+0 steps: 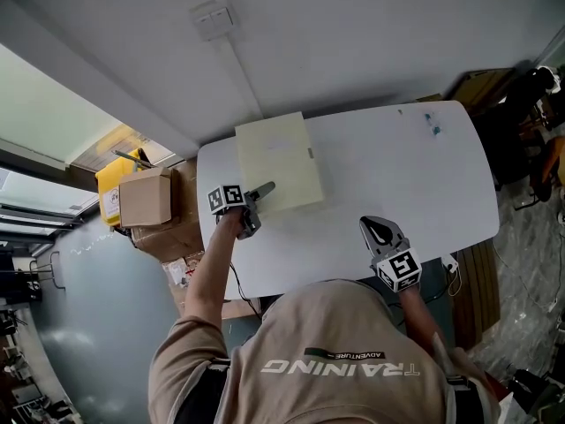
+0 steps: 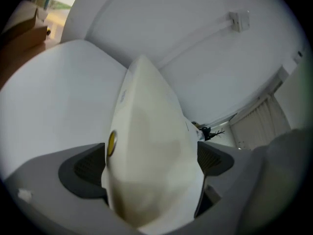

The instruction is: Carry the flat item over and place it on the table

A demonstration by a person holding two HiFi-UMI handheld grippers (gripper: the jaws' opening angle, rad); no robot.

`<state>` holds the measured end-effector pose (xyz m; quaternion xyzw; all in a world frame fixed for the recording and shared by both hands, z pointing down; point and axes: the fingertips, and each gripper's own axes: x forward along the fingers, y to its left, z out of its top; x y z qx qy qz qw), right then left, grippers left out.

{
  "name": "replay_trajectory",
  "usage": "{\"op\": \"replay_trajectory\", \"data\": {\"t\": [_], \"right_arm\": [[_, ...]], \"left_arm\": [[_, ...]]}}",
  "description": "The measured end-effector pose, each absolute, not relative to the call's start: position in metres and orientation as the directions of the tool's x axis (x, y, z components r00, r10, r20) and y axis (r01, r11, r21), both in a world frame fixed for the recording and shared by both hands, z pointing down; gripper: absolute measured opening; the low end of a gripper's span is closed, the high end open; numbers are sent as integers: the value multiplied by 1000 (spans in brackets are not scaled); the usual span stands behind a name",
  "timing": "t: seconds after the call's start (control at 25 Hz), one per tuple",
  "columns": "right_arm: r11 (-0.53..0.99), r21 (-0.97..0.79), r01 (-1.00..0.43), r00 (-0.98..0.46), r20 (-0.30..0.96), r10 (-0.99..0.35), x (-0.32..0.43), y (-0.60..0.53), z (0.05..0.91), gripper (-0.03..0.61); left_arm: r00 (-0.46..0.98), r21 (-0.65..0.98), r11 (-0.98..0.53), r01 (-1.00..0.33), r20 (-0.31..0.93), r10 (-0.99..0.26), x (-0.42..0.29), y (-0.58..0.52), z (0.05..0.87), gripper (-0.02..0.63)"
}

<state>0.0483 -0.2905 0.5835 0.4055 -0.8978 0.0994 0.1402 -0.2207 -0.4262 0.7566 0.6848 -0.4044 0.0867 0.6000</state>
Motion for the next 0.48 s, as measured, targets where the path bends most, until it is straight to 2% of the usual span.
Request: {"op": "replay_trajectory", "data": {"t": [0.12, 0.48], "right_arm": [[660, -65, -748, -641, 328, -694, 47, -287, 582, 5], [669, -62, -740, -652, 308, -693, 49, -286, 579, 5]], "left_arm": [[618, 704, -4, -710, 620, -484, -222, -431, 741, 571], [648, 739, -89, -668, 519, -558, -221, -433, 701, 571]]}}
